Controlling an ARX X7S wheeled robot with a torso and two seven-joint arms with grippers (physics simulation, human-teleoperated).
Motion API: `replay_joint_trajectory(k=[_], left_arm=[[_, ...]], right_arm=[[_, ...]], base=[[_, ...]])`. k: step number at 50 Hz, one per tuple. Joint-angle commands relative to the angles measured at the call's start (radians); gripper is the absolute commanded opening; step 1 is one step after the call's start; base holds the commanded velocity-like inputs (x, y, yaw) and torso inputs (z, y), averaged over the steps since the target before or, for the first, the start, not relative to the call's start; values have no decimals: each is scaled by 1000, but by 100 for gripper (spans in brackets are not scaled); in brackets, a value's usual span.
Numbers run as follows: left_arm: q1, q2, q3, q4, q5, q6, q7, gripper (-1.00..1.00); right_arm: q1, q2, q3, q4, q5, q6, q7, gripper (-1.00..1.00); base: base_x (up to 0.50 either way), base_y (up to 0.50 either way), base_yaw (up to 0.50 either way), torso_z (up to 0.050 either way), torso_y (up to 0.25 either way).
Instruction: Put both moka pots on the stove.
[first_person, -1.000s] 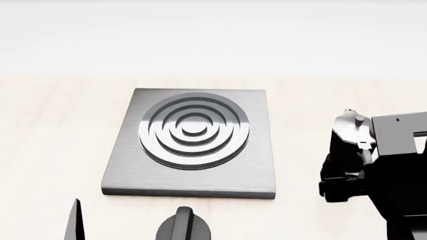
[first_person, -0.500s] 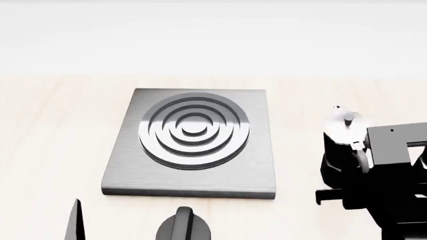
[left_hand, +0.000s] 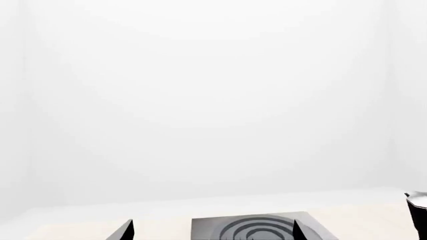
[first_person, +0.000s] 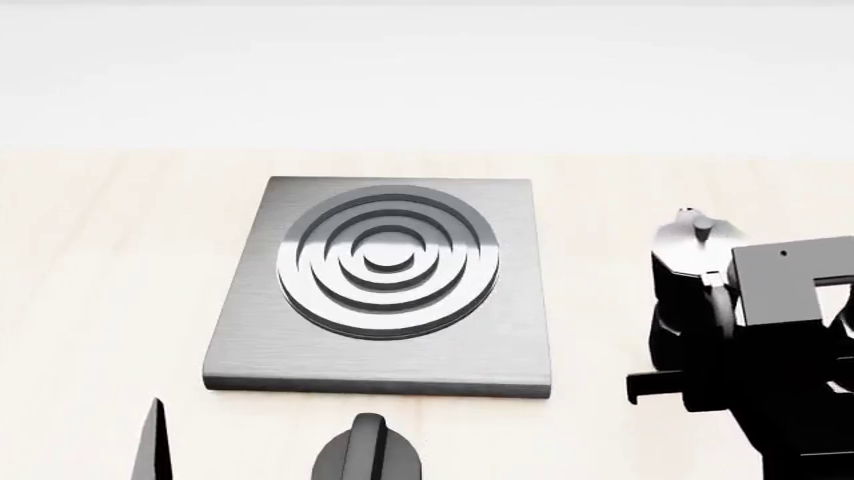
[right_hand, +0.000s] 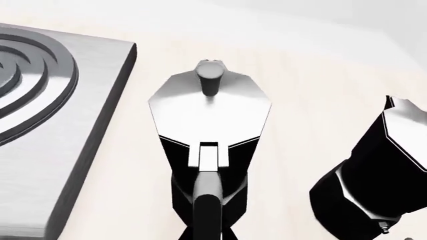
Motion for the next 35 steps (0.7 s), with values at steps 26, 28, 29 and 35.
replay_joint_trajectory(k=[26,28,29,35], left_arm=[[-6,-13,5,-6,-16,1,-2,100],[-6,-14,8,-3,-17,0,-1,100],[-6,-15,8,-3,-17,-1,-1,100],[-5,-17,4,2,-18,-2,-7,100]], right_arm=[[31,-31,77,-280,52,-13,33,-100],[43,-42,71,-274,49,-15,37,-100],[48,-45,69,-272,49,-13,39,-100],[83,-79,38,-264,42,-19,38,-100]], base=[[0,0,0,0,1],[0,0,0,0,5],[0,0,0,0,0],[0,0,0,0,0]])
